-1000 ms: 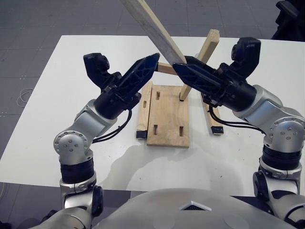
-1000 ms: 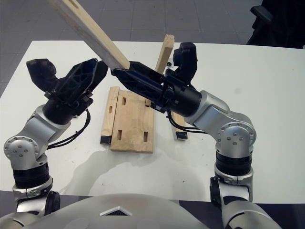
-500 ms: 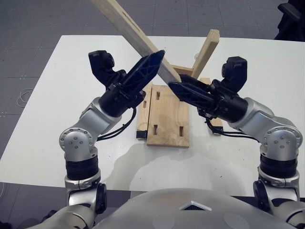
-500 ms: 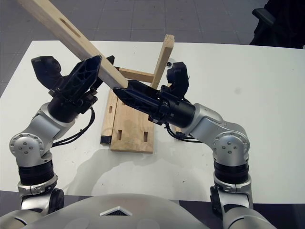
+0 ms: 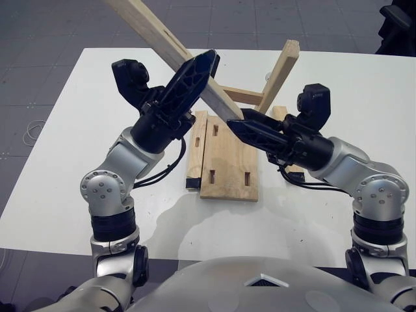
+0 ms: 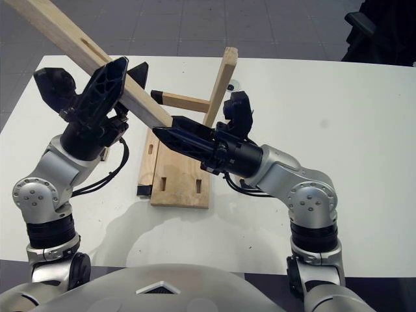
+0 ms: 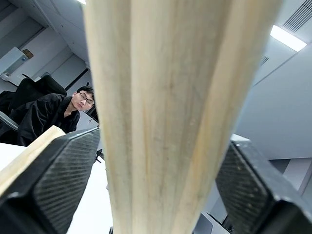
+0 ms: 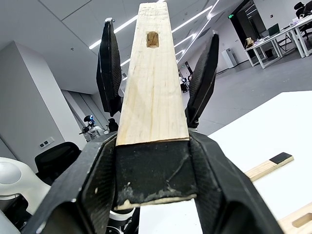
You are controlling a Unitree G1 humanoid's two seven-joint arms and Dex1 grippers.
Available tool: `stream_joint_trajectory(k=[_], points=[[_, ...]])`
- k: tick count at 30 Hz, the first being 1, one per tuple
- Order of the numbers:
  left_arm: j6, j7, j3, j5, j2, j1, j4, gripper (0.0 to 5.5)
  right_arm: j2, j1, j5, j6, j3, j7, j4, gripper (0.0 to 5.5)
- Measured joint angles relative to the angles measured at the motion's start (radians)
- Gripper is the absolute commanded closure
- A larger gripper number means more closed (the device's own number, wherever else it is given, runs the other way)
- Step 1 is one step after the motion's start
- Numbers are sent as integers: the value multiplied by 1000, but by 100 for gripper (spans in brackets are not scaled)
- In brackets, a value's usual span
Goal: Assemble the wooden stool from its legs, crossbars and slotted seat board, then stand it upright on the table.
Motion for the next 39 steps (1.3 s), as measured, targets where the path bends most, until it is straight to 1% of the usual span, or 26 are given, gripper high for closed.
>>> stream_joint_trajectory(k=[10,25,26,32,34,39], points=[[8,-4,-1,-5,-1,2,-2,334,-3,-1,0,0,0,5,4,347],[29,-8,0,5,-5,3,-2,335,-24,12,-18,-3,-4,47,10,347],[29,-8,0,7,-9,3,-2,335,-24,12,-16,-1,-5,47,11,311],[7,-8,18,3,-18,3,0,342,-32,12,-16,16,-9,37,20,209],[7,-8,18,0,-18,3,0,342,-36,12,-22,27,-7,35,20,199],[7,-7,21,2,-18,3,0,343,-63,12,-65,34,2,55,12,199]])
